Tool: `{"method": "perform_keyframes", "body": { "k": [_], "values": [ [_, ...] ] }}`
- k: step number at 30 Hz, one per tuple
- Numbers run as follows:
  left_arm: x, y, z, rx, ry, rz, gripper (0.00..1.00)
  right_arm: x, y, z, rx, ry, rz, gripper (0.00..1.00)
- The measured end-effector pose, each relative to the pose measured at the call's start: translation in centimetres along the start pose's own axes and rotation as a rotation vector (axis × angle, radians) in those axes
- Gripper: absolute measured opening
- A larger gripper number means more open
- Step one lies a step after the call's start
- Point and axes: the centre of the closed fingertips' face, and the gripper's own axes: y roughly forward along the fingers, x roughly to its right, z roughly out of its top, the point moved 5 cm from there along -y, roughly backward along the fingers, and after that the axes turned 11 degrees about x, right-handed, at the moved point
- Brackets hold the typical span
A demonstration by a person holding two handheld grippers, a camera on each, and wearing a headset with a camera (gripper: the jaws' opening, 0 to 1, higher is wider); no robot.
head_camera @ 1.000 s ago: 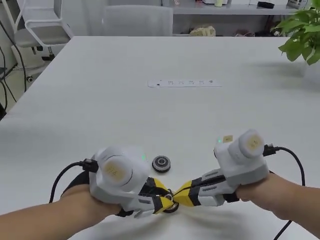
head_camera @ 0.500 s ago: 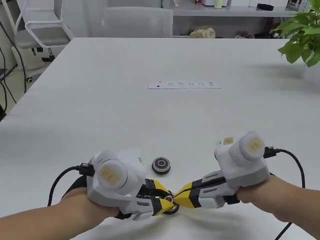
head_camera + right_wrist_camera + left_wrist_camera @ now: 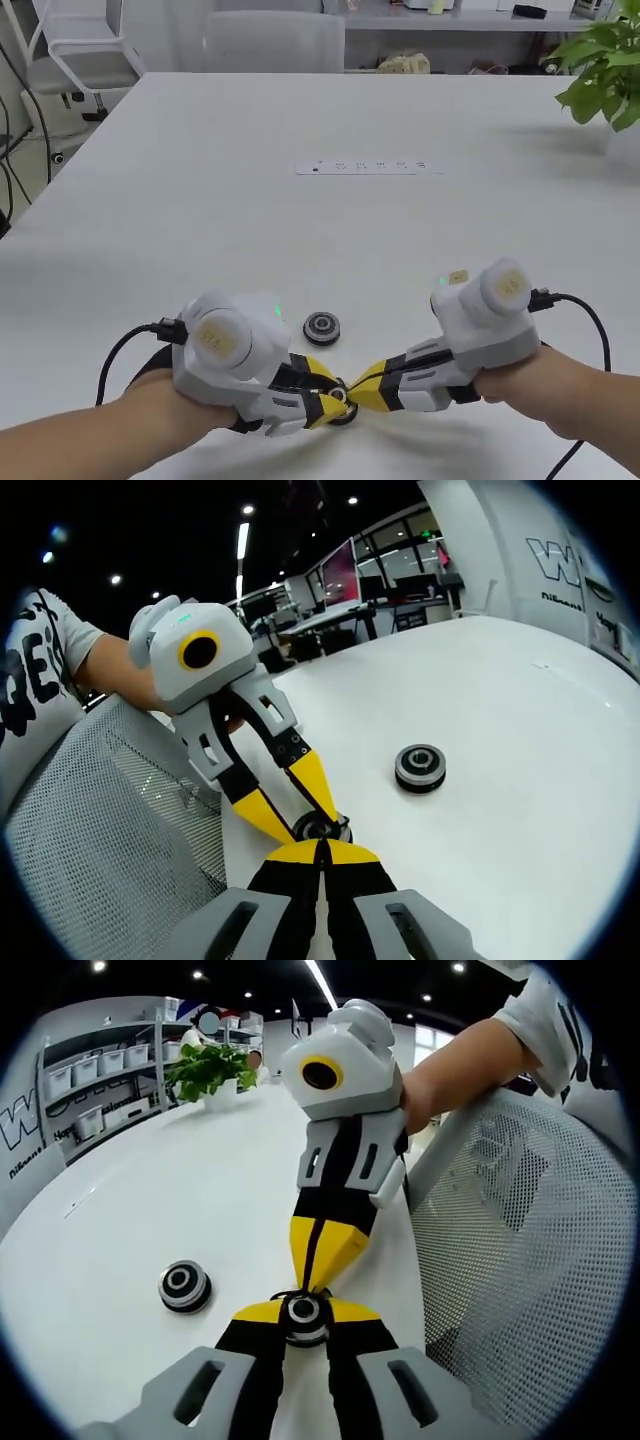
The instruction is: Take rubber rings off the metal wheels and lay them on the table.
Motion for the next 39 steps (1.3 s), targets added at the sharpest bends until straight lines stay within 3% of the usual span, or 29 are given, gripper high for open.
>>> {"method": "perform_keyframes", "body": {
  "k": [2, 23, 34, 39],
  "values": [
    [0.04, 0.03, 0.05, -0.004, 0.028, -0.003, 0.11, 0.00, 0.01, 0.01, 0.000, 0.000, 0.000, 0.00],
    [0.22, 0.04, 0.15, -0.004, 0.049, -0.026, 0.12, -0.05, 0.03, 0.04, 0.000, -0.003, 0.004, 0.00],
    [0.28, -0.13, 0.13, -0.029, 0.072, -0.034, 0.22, -0.02, -0.01, 0.06, 0.000, -0.002, 0.001, 0.00],
    [0.21, -0.54, 0.54, -0.022, 0.063, -0.037, 0.25, -0.03, -0.04, 0.08, 0.000, -0.003, 0.002, 0.00]
  ]
}}
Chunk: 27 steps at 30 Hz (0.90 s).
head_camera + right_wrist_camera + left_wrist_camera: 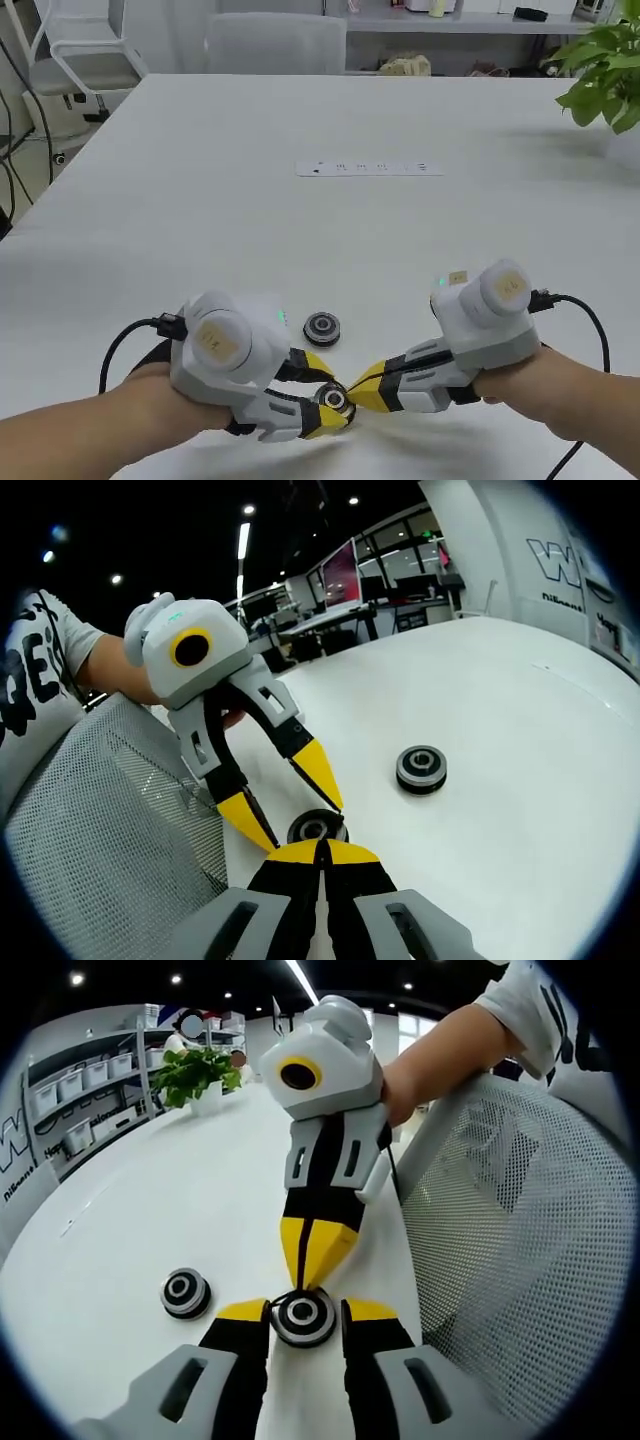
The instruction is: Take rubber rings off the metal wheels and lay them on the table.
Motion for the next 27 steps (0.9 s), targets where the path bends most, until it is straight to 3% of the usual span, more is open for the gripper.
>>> {"method": "perform_keyframes", "body": {
  "k": [11, 27],
  "values": [
    [0.4, -1.7, 0.0, 0.008, -0.009, 0.007, 0.30, 0.0, 0.0, 0.0, 0.001, 0.001, 0.004, 0.00],
    [0.1, -2.2, 0.1, 0.022, -0.026, 0.028, 0.30, -0.2, -0.1, 0.2, 0.008, 0.013, 0.011, 0.00]
  ]
}}
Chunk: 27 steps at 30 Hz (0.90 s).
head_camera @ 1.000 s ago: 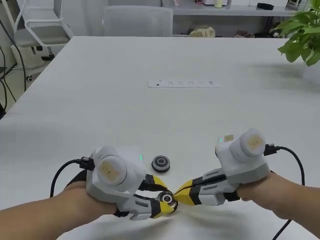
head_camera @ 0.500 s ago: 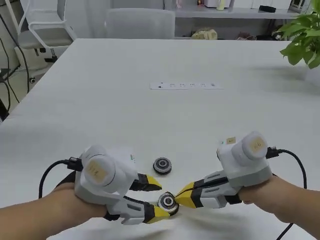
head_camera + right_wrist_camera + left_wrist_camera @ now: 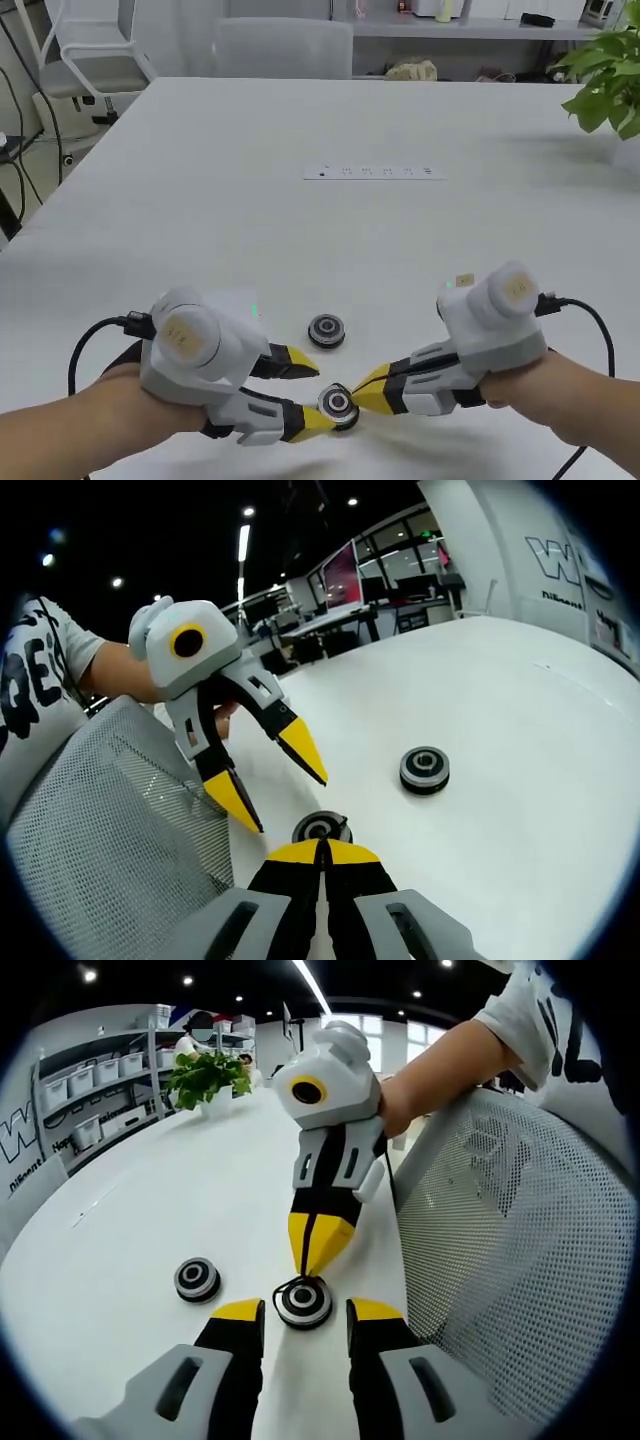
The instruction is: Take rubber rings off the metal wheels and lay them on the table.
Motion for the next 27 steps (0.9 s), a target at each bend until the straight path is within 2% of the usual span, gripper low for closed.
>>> {"method": "perform_keyframes", "body": {
  "k": [20, 27],
  "values": [
    [-0.34, -0.25, -0.20, 0.003, -0.010, 0.008, 0.29, 0.02, -0.10, 0.46, 0.036, 0.051, 0.013, 0.00],
    [-0.26, -0.05, -0.08, 0.003, -0.007, 0.004, 0.28, -0.02, -0.15, 0.36, 0.034, 0.054, 0.012, 0.00]
  ]
}}
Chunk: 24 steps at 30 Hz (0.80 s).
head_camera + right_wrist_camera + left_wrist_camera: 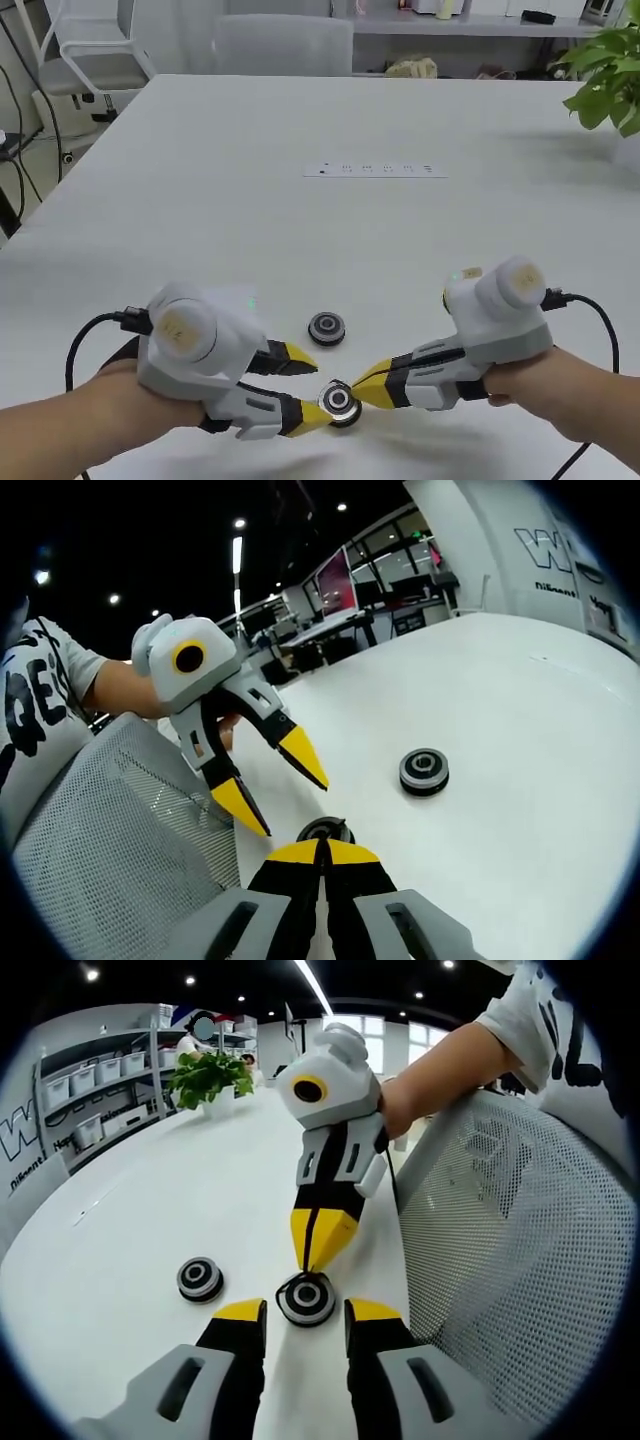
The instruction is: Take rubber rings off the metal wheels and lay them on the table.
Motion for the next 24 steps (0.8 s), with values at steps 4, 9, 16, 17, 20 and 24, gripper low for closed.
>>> {"method": "perform_keyframes", "body": {
  "k": [4, 9, 16, 17, 20, 24],
  "values": [
    [0.2, 0.3, -0.1, -0.008, 0.008, -0.011, 0.26, 0.0, 0.0, 0.0, -0.003, -0.002, -0.001, 0.00],
    [0.2, 0.6, 0.0, -0.013, 0.010, -0.016, 0.25, 0.0, -0.1, -0.1, -0.007, -0.003, 0.000, 0.00],
    [0.1, 1.1, -0.1, -0.023, 0.008, -0.025, 0.22, 0.0, -0.1, -0.3, -0.013, -0.005, -0.001, 0.00],
    [0.1, 1.2, -0.2, -0.026, 0.007, -0.026, 0.22, 0.0, -0.1, -0.3, -0.013, -0.004, 0.000, 0.00],
    [0.1, 1.4, -0.3, -0.032, 0.004, -0.034, 0.20, 0.1, -0.1, -0.3, -0.013, -0.003, 0.000, 0.00],
    [0.2, 1.6, -0.5, -0.040, 0.007, -0.041, 0.18, 0.1, -0.1, -0.3, -0.012, -0.003, 0.000, 0.00]
  ]
}}
